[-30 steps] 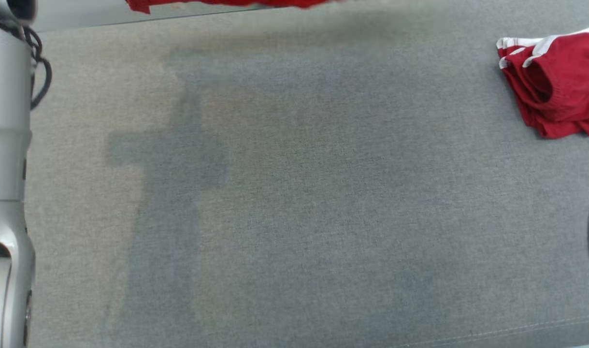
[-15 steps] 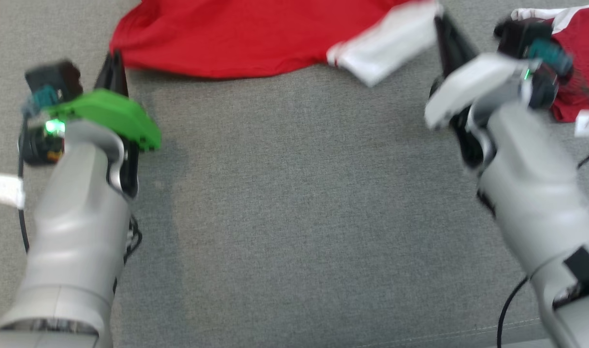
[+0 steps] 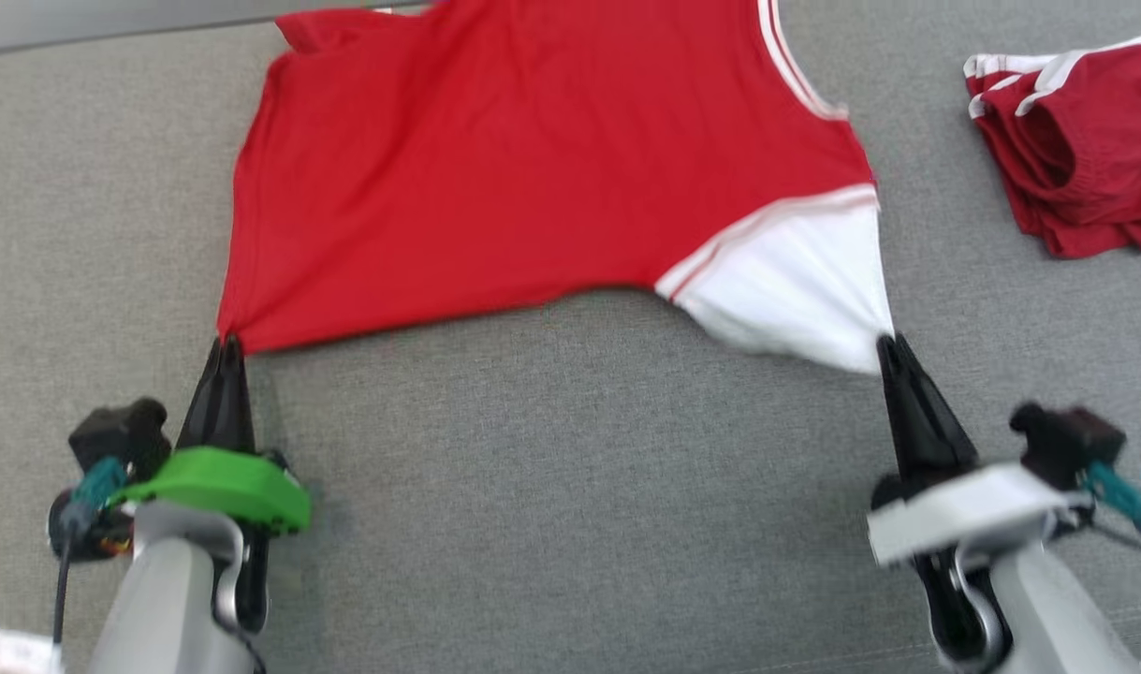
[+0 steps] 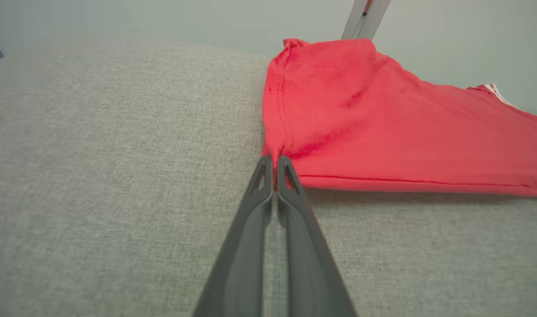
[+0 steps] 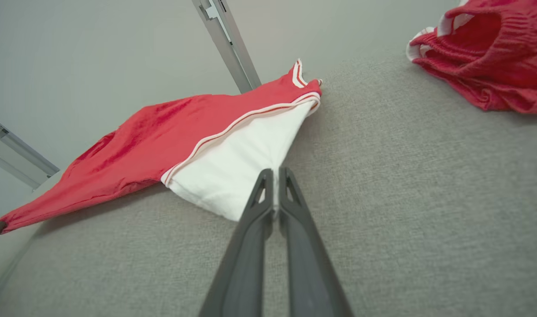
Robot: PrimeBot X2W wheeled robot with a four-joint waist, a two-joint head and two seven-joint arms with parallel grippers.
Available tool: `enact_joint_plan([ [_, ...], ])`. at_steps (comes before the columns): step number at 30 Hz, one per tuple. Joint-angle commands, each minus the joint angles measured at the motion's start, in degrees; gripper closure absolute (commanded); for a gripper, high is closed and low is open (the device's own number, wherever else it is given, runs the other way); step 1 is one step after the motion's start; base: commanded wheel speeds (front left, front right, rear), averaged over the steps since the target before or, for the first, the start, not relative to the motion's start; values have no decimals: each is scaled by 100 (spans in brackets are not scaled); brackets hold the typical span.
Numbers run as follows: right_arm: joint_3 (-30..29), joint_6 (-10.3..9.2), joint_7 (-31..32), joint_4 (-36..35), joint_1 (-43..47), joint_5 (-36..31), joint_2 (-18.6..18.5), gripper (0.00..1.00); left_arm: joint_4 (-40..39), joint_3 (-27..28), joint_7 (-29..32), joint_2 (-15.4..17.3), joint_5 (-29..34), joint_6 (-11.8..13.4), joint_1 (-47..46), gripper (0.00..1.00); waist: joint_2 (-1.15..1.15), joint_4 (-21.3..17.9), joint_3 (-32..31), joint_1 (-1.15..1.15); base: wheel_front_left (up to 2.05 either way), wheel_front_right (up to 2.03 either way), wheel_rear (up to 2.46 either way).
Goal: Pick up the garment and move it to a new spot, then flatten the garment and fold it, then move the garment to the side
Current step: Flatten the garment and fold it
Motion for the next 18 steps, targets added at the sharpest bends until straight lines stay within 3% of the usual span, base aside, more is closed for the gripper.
enact_joint_plan([
  [1, -107, 0, 1, -403, 381, -131, 16, 100, -281, 51, -16, 108, 41, 94, 332, 100, 0, 21, -213, 0, 0, 0, 0],
  [5, -508, -1, 444, -1708, 1529, -443, 188, 100, -1517, 155, 285, 207, 13, 360, 1229, 100, 0, -4, -411, 0, 0, 0, 0],
  [10, -895, -1, 1190, -3129, 2547, -728, 447, 100, -3472, 245, 1092, 273, 29, 875, 2419, 100, 0, -49, -501, 0, 0, 0, 0],
  [14, -1077, -1, 1564, -3703, 2848, -814, 542, 100, -4570, 255, 1663, 332, 95, 1146, 2986, 100, 0, -79, -474, 0, 0, 0, 0],
  [18, -1139, -1, 1813, -3814, 2636, -844, 561, 100, -4929, 182, 2113, 466, 27, 1129, 2890, 100, 0, -75, -334, 0, 0, 0, 0],
])
